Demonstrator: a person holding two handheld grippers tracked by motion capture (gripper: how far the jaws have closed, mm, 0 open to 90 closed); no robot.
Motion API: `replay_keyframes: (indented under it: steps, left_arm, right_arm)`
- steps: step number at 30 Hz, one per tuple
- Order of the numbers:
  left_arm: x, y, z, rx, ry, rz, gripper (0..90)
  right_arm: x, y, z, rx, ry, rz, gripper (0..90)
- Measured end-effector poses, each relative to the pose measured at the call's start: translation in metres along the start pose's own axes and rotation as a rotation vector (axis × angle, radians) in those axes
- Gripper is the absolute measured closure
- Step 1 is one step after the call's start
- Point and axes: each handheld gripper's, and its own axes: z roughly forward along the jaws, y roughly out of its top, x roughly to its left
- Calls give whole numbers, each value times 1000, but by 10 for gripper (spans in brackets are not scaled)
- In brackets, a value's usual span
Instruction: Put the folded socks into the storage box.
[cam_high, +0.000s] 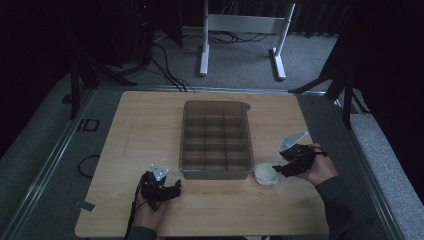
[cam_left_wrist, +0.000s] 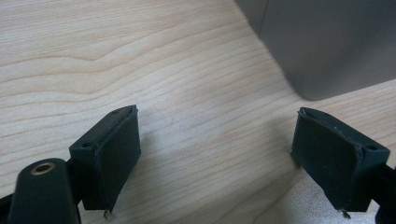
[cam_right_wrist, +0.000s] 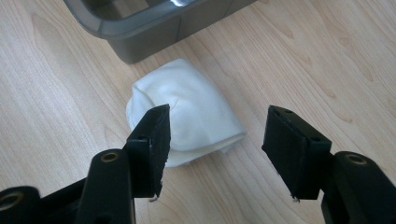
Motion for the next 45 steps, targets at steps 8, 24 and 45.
replay_keyframes:
  steps: [8,24,45]
  left_arm:
    - [0,0,0,0,0,0,156]
    - [0,0,0,1,0,1,156]
    - [0,0,0,1,0,1,156]
  right_arm:
    - [-3,6,3,39,14,-21,409]
    - [-2,14,10,99,42,-67,413]
    - [-1,20,25,168,68,-115,449]
